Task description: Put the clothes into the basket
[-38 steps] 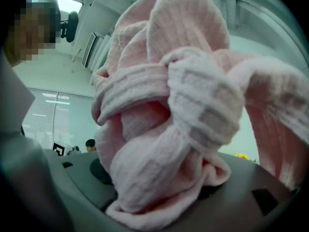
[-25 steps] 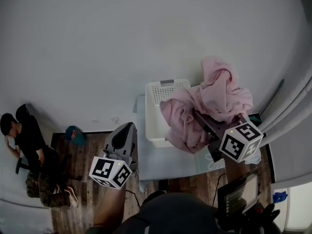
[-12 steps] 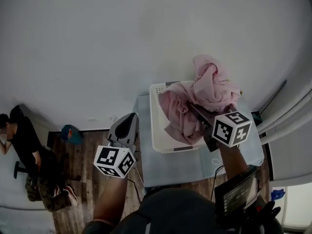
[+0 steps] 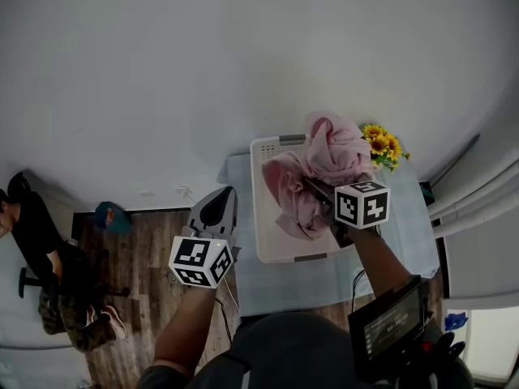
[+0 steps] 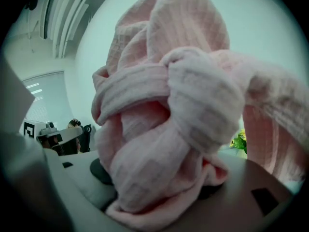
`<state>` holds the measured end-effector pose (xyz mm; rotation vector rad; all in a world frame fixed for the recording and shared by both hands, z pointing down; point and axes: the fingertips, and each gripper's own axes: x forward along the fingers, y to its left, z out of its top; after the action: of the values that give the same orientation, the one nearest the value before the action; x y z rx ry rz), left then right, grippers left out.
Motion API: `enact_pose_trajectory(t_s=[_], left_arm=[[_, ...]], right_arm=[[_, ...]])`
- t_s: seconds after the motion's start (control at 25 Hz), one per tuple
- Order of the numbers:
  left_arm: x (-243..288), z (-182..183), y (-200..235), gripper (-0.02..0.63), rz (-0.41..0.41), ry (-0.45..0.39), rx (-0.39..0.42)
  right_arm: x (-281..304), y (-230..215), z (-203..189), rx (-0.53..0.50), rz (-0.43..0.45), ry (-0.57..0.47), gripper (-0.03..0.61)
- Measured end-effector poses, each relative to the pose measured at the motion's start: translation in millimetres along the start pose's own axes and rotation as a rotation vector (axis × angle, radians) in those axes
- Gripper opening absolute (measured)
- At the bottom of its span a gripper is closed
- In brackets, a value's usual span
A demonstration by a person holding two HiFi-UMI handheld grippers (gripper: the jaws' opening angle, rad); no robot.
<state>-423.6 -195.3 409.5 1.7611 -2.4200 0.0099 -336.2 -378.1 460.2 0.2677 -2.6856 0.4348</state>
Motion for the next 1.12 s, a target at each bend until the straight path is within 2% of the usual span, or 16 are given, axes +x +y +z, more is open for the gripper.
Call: enact_pose_trajectory(t_s=[0.2,0.4,0.52,0.8,1.0,1.12], left_arm=[[19,-17,2,0.003,-0.009,0.029,-0.003],[28,-38,-2,0.003,0.007,0.059,-0.069],[37,-48,-3,0.003,0.015,0.083,-0.078],[30,-66,47,0.003,0.033,0.127,-0.128],[31,-74,53,0.003,0.034,0.148,-0.136],[33,-80,56,0.003,0.038,0.158,-0.145]], right_arm=[[32,-17,-29,-0.005,-0.02,0.098,0.331],[52,-33,-62,0.016,-0.021,0.197,0.331],[65,-44,-82,-0.004,-0.031,0.266,0.331],[117,-28,-121,-0.02,-0.071,0.428,0.331],[132,-38,-154,-0.014,-0.089,0.524,0.331],[138,-45,-175,0.032,-0.102,0.567,0.331]])
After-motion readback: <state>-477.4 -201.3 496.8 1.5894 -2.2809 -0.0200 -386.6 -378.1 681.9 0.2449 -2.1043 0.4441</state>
